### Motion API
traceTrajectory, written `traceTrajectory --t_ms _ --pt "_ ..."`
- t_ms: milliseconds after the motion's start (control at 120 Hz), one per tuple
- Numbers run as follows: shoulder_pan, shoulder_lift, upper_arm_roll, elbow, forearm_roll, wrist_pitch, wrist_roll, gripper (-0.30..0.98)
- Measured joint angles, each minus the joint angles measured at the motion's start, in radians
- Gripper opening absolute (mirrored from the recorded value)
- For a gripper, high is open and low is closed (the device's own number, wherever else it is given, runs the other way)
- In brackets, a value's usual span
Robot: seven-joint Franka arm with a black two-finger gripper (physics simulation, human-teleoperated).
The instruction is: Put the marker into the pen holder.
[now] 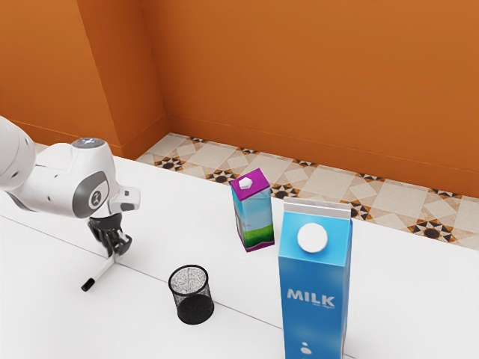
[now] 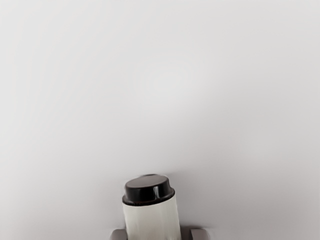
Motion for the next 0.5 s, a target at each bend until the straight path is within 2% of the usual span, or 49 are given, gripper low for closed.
traceTrajectory --t_ms 300,425,500 --pt "-0.001 -0.001 0.0 -0.002 0.003 0.008 0.01 0.02" --pt "-0.004 -0.106 -0.006 -0.02 0.005 0.005 0.011 0.0" --pt "0.001 -0.203 -0.049 -0.05 0.007 0.0 0.011 0.0"
